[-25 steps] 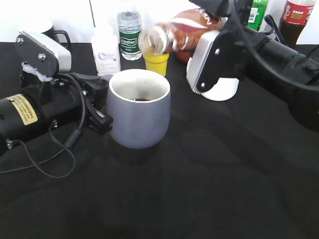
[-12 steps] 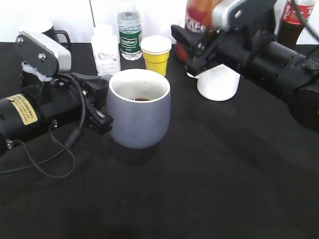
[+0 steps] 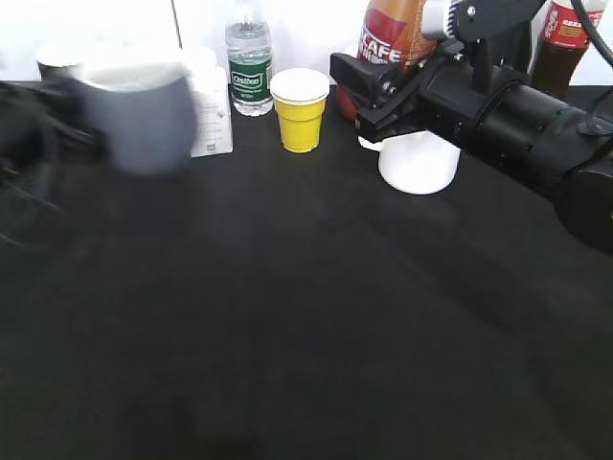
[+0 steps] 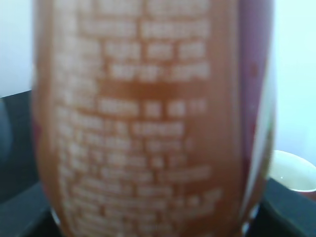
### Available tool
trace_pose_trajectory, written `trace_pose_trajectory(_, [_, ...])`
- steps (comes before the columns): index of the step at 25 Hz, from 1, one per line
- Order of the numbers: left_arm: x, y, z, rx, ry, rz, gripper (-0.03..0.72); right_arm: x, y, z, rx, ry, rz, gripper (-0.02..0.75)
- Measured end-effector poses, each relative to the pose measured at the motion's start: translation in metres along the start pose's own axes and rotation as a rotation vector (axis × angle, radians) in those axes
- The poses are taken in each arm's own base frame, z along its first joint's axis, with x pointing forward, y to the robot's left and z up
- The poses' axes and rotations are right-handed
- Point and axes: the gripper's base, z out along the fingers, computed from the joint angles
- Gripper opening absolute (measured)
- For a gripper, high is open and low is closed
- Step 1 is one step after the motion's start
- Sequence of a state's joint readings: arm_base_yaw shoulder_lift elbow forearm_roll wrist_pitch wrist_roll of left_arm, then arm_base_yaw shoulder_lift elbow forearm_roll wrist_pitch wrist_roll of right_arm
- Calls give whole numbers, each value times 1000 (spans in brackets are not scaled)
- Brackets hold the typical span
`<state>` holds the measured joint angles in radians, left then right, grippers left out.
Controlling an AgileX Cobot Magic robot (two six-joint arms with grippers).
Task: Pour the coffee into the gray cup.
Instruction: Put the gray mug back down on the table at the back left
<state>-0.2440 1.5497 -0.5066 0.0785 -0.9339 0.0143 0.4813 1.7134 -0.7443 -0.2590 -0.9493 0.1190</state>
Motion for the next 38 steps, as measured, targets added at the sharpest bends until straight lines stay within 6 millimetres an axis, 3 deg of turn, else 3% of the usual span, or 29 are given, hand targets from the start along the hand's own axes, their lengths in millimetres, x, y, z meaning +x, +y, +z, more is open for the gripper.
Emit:
trace_pose_trajectory(3, [10, 36, 1, -131, -25, -11, 53, 0, 0, 0, 0, 0, 0, 533])
trace_pose_trajectory(6, [33, 49, 8, -174, -26, -19, 53, 0, 0, 0, 0, 0, 0, 533])
trace_pose_trajectory(16, [85, 71, 93, -206, 63, -30, 58, 0, 0, 0, 1, 0, 1, 533])
trace_pose_trajectory(21, [100, 91, 120, -241, 81, -32, 65, 0, 0, 0, 1, 0, 2, 533])
trace_pose_trajectory(28, [109, 90, 127, -215, 50, -23, 78, 0, 0, 0, 3, 0, 3, 533])
trace_pose_trajectory(34, [109, 89, 127, -203, 55, -19, 232, 0, 0, 0, 3, 0, 3, 533])
trace_pose_trajectory(38, [112, 86, 119, -202, 76, -25, 251, 0, 0, 0, 3, 0, 3, 533])
